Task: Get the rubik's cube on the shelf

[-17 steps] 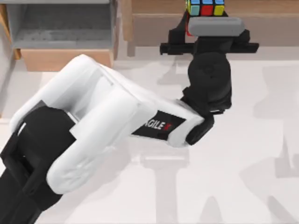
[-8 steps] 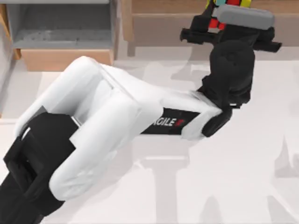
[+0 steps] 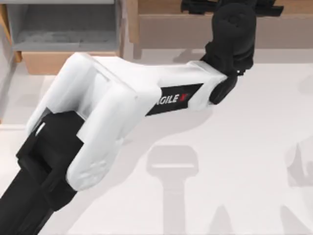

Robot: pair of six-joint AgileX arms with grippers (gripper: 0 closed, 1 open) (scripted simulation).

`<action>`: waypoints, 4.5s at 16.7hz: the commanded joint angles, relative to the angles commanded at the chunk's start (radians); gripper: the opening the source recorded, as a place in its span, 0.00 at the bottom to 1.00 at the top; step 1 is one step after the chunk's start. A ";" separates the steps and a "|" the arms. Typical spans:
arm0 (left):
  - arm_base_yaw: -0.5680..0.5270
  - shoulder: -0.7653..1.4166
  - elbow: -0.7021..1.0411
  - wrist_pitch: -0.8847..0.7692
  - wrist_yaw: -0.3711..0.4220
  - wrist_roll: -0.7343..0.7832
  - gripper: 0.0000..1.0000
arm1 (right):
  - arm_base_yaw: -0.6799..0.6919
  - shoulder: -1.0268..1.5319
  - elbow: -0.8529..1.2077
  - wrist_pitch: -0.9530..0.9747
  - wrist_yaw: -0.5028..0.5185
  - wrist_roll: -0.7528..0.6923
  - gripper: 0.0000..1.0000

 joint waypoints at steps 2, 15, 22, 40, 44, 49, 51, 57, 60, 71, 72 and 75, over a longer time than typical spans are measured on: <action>0.040 0.057 0.056 0.001 0.011 -0.041 0.00 | 0.000 0.000 0.000 0.000 0.000 0.000 1.00; 0.069 0.101 0.087 0.007 0.020 -0.072 0.45 | 0.000 0.000 0.000 0.000 0.000 0.000 1.00; 0.069 0.101 0.087 0.007 0.020 -0.072 0.98 | 0.000 0.000 0.000 0.000 0.000 0.000 1.00; 0.097 -0.062 -0.241 0.127 0.260 0.096 1.00 | 0.000 0.000 0.000 0.000 0.000 0.000 1.00; 0.167 -0.211 -0.554 0.241 0.495 0.272 1.00 | 0.000 0.000 0.000 0.000 0.000 0.000 1.00; 0.356 -0.396 -0.972 0.391 0.821 0.534 1.00 | 0.000 0.000 0.000 0.000 0.000 0.000 1.00; 0.471 -0.460 -1.128 0.447 0.946 0.643 1.00 | 0.000 0.000 0.000 0.000 0.000 0.000 1.00; 0.898 -0.589 -1.495 0.583 1.260 0.956 1.00 | 0.000 0.000 0.000 0.000 0.000 0.000 1.00; 1.116 -0.612 -1.596 0.627 1.370 1.093 1.00 | 0.000 0.000 0.000 0.000 0.000 0.000 1.00; 1.539 -0.561 -1.519 0.669 1.466 1.337 1.00 | 0.000 0.000 0.000 0.000 0.000 0.000 1.00; 1.539 -0.561 -1.519 0.669 1.466 1.337 1.00 | 0.000 0.000 0.000 0.000 0.000 0.000 1.00; 1.535 -0.564 -1.521 0.668 1.466 1.336 1.00 | 0.000 0.000 0.000 0.000 0.000 0.000 1.00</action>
